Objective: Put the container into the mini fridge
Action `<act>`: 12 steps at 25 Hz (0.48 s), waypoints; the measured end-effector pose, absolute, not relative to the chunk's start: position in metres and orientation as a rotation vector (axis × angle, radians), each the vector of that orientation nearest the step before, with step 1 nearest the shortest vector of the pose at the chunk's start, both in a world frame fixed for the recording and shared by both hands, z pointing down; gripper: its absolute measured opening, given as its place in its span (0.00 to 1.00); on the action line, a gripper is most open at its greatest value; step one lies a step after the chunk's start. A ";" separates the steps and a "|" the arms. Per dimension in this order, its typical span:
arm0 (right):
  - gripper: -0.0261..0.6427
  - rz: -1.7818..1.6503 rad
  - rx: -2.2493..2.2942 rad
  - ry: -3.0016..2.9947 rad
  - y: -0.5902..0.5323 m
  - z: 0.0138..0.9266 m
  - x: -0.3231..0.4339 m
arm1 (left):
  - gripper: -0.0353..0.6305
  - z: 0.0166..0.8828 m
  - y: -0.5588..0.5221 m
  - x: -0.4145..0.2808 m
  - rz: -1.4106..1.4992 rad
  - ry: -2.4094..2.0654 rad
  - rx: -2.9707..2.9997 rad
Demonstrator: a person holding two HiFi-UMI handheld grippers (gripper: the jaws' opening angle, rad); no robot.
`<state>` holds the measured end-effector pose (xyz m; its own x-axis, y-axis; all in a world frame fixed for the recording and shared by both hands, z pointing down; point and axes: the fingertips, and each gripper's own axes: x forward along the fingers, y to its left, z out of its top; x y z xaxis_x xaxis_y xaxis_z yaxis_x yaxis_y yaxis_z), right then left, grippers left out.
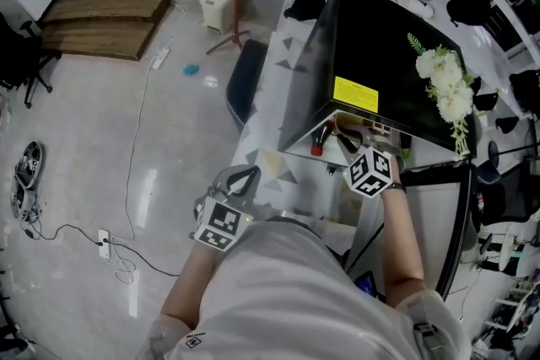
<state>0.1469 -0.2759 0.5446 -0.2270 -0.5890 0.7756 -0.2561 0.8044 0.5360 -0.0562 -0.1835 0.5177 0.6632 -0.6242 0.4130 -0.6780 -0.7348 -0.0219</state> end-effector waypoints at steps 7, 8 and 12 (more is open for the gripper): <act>0.20 -0.346 0.733 -1.817 -0.279 0.536 0.151 | 0.07 0.519 -0.182 -0.055 0.604 -1.052 2.752; 0.20 -0.347 0.746 -1.817 -0.279 0.534 0.152 | 0.07 0.519 -0.181 -0.054 0.603 -1.044 2.755; 0.20 -0.341 0.807 -1.829 -0.276 0.526 0.153 | 0.07 0.520 -0.181 -0.049 0.600 -1.006 2.776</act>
